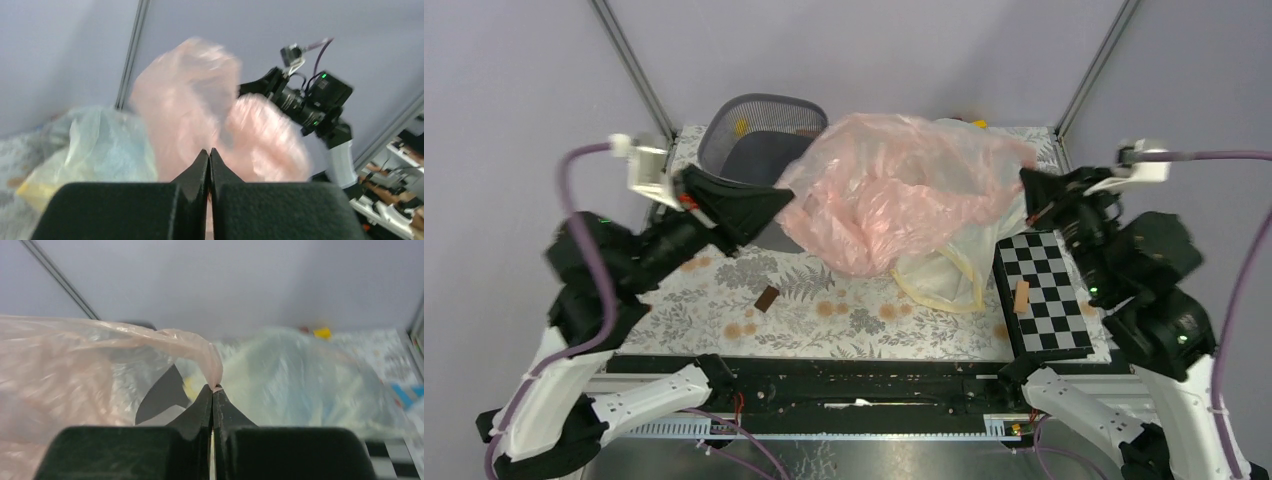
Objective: Put the trash bags into the trash bin
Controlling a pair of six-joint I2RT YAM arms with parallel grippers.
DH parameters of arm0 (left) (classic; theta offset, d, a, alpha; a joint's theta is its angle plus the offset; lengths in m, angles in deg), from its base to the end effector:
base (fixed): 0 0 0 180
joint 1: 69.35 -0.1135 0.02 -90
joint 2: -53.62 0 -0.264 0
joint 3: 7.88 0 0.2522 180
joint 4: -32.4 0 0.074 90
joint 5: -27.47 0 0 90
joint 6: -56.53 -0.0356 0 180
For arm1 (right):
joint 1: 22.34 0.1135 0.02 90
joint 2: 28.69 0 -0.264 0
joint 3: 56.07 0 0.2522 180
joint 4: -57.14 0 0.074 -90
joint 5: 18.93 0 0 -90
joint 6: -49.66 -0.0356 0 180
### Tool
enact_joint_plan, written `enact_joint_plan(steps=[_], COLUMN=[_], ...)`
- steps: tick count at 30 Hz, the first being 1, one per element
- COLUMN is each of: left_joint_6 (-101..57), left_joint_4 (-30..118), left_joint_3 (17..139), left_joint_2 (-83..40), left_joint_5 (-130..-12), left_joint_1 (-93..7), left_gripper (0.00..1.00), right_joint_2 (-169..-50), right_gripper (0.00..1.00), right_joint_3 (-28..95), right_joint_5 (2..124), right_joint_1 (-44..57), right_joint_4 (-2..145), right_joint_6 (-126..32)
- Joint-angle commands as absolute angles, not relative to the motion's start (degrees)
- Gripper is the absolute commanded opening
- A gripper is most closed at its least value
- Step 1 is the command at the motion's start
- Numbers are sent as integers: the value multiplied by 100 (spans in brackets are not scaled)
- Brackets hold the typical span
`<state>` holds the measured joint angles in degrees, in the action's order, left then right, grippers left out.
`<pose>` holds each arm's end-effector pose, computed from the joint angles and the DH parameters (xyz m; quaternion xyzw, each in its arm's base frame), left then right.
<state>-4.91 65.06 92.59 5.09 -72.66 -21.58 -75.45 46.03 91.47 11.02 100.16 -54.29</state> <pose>0.0650 -0.0809 0.5459 0.1672 0.5564 -0.5421 0.6071 0.0799 0.0377 0.5362 0.0319 0.6317 0.2059 0.7467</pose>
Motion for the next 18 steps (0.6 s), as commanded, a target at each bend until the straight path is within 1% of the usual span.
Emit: enact_joint_plan(steps=[1, 4, 7, 9, 11, 12, 13, 15, 16, 18], left_joint_6=[-642, -466, -479, -542, -607, -631, -650, -689, -715, -829], left_joint_4=[6959, 6884, 6882, 6955, 7017, 7038, 7030, 6923, 6842, 6686], left_joint_3=[7756, 7167, 7158, 7344, 7562, 7668, 7758, 7871, 7903, 7944], left_joint_2=[163, 228, 290, 253, 147, 88, 17, -95, -153, -274], left_joint_5=[-7240, -7287, -7148, -7046, -7013, -7014, -7055, -7215, -7306, -7540], left_joint_1=[-2176, -2172, -2172, -2172, -2178, -2182, -2181, -2180, -2180, -2180], left_gripper=[0, 0, 0, 0, 0, 0, 0, 0, 0, 0], right_joint_2=[-7166, -6631, -6304, -6288, -6377, -6444, -6480, -6530, -6539, -6633], right_gripper=[0, 0, 0, 3, 11, 20, 32, 59, 72, 79], right_joint_3=[2999, 2158, 1855, 1874, 2008, 2065, 2118, 2166, 2172, 2238], right_joint_5=[9403, 9310, 9134, 9028, 8938, 8898, 8897, 8732, 8427, 7982], right_joint_1=[1106, 1107, 1111, 1108, 1107, 1114, 1107, 1106, 1106, 1106], right_joint_4=[10545, 10566, 10573, 10638, 10725, 10735, 10733, 10603, 10475, 10258], right_joint_6=[-5613, -5860, -5919, -5888, -5787, -5745, -5693, -5480, -5352, -5080])
